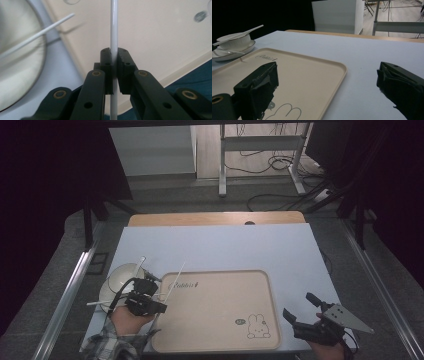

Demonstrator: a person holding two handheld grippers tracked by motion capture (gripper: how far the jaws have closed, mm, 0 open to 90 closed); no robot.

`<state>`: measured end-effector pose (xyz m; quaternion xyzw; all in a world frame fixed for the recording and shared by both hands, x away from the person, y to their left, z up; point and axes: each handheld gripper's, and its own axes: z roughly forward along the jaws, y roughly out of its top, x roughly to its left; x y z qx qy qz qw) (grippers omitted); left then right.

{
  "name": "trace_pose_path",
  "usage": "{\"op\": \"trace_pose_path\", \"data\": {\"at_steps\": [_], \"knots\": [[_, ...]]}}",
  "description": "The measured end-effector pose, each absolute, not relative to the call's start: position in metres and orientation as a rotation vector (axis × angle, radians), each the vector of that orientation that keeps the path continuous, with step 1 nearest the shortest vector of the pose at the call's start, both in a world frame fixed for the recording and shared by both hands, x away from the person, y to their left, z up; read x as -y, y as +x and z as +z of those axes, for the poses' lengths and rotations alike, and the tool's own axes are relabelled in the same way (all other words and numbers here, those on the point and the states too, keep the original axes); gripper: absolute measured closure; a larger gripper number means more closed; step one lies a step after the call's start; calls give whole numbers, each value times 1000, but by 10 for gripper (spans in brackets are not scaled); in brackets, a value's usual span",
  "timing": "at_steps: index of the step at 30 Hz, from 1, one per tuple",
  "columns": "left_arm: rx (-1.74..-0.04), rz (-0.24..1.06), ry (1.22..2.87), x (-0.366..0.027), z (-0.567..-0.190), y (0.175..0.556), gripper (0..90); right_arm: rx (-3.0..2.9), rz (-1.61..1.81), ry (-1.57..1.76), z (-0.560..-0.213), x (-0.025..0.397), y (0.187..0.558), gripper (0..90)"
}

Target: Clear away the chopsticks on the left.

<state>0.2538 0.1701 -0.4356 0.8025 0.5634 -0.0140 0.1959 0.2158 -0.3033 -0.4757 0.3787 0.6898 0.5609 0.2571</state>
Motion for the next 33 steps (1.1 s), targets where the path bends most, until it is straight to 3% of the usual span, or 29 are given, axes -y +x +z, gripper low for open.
{"op": "trace_pose_path", "data": {"at_steps": [9, 16, 33], "knots": [[-1573, -36, 2229, -146, -448, 261, 849, -1868, 1528, 1032, -476, 303, 216, 35], [-1664, -66, 2100, -152, -456, 265, 848, -1867, 1532, 1030, -476, 304, 216, 35], [-1738, -74, 2002, -154, -485, 258, 846, -1866, 1539, 1033, -476, 305, 216, 37]]}}
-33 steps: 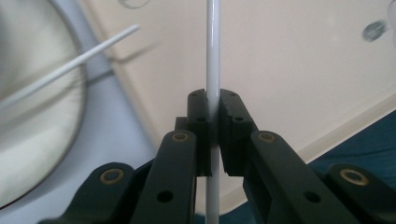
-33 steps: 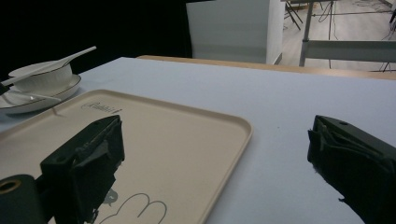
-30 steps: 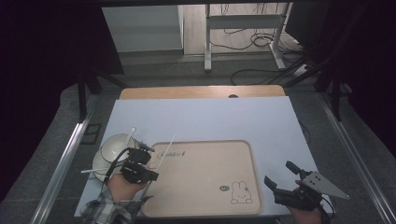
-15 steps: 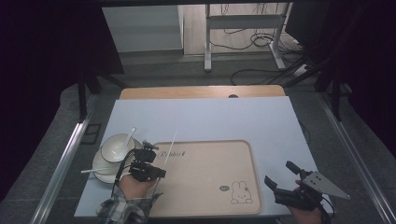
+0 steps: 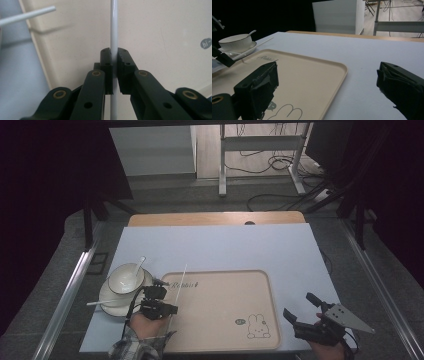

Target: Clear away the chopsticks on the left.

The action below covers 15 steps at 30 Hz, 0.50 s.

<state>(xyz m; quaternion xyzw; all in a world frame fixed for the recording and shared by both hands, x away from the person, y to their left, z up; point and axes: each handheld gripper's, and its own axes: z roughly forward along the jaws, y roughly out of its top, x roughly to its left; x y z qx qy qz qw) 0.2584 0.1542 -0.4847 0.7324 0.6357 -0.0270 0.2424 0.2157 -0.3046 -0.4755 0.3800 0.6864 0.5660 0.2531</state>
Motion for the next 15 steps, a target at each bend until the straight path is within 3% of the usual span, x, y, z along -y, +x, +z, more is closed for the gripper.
{"op": "trace_pose_path", "data": {"at_steps": [15], "knots": [[-1783, -70, 1945, -169, -494, 246, 844, -1864, 1547, 1039, -475, 304, 216, 38]]}}
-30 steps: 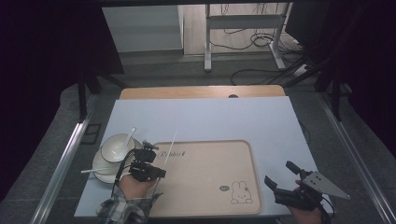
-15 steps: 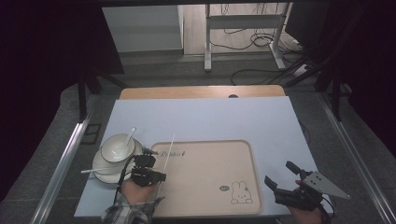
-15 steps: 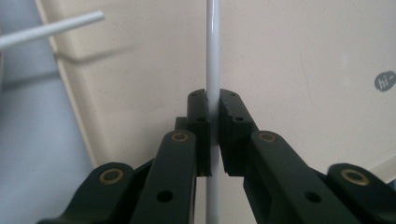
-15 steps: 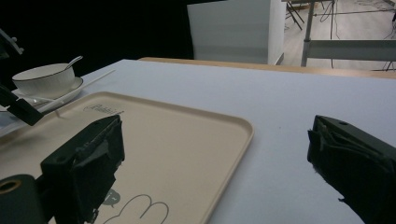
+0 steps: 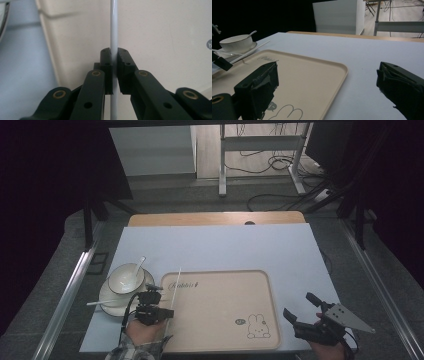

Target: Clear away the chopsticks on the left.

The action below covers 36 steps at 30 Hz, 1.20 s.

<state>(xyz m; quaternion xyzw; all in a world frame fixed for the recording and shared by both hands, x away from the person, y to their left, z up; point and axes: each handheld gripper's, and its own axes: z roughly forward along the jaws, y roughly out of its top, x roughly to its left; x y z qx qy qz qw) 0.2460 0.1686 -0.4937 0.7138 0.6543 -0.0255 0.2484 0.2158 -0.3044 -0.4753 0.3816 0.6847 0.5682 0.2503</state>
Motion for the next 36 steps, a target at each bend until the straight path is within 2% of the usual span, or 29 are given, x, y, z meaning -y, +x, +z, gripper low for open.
{"op": "trace_pose_path", "data": {"at_steps": [18, 36], "knots": [[-1841, -93, 1910, -174, -508, 241, 843, -1861, 1555, 1036, -475, 304, 216, 40], [-1927, -61, 1856, -177, -511, 248, 841, -1860, 1557, 1031, -474, 304, 217, 41]]}}
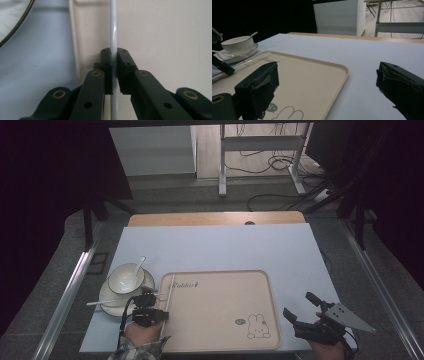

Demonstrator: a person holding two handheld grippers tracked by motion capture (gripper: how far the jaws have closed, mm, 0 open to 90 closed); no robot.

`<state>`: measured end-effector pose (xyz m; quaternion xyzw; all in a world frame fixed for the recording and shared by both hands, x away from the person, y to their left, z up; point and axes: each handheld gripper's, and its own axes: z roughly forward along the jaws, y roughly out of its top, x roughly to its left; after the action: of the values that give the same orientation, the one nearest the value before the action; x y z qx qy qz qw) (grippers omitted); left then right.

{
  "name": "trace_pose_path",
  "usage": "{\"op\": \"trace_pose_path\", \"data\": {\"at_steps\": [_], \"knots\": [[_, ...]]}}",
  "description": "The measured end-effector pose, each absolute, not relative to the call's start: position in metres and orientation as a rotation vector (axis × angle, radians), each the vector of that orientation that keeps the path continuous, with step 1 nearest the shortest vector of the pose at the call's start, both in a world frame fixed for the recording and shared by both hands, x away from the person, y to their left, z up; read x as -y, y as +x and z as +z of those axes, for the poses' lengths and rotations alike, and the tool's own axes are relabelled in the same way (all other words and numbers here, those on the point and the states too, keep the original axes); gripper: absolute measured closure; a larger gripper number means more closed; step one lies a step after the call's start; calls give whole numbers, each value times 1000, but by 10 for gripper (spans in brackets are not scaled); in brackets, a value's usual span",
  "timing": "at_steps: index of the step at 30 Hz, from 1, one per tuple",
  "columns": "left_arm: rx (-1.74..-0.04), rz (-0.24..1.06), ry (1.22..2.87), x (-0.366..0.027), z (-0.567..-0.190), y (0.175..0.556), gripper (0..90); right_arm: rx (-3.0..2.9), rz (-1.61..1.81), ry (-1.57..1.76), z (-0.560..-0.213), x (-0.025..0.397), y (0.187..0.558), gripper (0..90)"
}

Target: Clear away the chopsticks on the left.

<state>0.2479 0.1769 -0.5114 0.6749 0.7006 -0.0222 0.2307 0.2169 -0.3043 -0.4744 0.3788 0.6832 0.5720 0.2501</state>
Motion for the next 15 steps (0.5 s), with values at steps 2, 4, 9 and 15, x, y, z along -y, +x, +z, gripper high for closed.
{"op": "trace_pose_path", "data": {"at_steps": [2, 4, 9, 15], "knots": [[-1928, -57, 1858, -177, -512, 248, 841, -1859, 1559, 1030, -474, 304, 217, 41], [-1932, -57, 1860, -177, -512, 248, 841, -1859, 1559, 1028, -474, 304, 217, 41], [-1933, -52, 1858, -179, -513, 248, 840, -1860, 1559, 1028, -474, 305, 217, 41], [-1933, -45, 1863, -178, -512, 249, 836, -1860, 1560, 1031, -474, 305, 217, 41]]}}
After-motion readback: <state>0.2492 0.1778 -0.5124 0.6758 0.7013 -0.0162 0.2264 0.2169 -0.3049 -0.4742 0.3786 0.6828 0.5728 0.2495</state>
